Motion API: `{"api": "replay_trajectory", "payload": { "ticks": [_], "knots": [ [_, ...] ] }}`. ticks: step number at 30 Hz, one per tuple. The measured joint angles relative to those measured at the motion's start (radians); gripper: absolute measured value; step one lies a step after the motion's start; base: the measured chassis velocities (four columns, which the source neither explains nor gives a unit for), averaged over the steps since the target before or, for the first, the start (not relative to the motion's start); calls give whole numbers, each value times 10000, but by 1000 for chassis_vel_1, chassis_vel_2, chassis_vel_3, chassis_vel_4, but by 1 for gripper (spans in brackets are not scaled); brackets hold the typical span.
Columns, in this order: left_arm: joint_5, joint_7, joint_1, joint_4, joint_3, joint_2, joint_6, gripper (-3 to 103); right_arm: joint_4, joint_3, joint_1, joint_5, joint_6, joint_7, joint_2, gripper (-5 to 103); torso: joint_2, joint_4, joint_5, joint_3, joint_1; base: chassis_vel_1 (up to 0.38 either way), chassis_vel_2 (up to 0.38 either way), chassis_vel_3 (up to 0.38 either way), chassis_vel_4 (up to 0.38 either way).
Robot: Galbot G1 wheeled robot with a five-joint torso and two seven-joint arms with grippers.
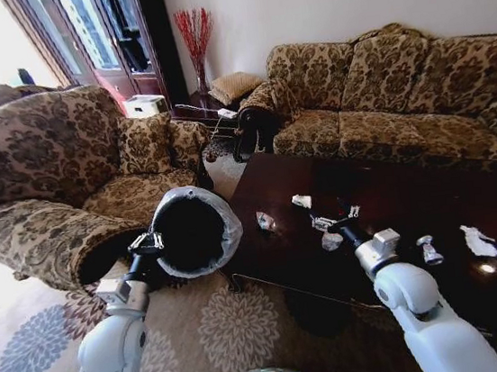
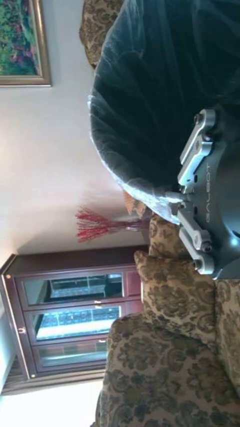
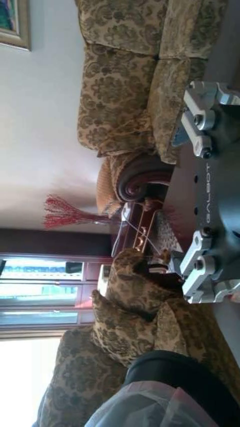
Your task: Move to the front of the table and place the trash on the table into the trash bin.
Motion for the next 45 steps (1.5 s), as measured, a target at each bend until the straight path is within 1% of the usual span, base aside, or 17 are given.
{"api": "replay_trajectory", "payload": {
  "ticks": [9, 45],
  "knots": [
    [0, 2, 2, 2, -1, 1, -2, 0, 0, 5, -1, 0, -3, -1, 1, 100, -2, 0, 5, 4, 9, -115, 119, 114, -113],
    [-1, 0, 8, 2, 0, 2, -5, 0, 15, 18, -8, 7, -5, -1, 1, 100, 0, 0, 4, 2, 2, 0, 0, 0, 0]
  ]
}}
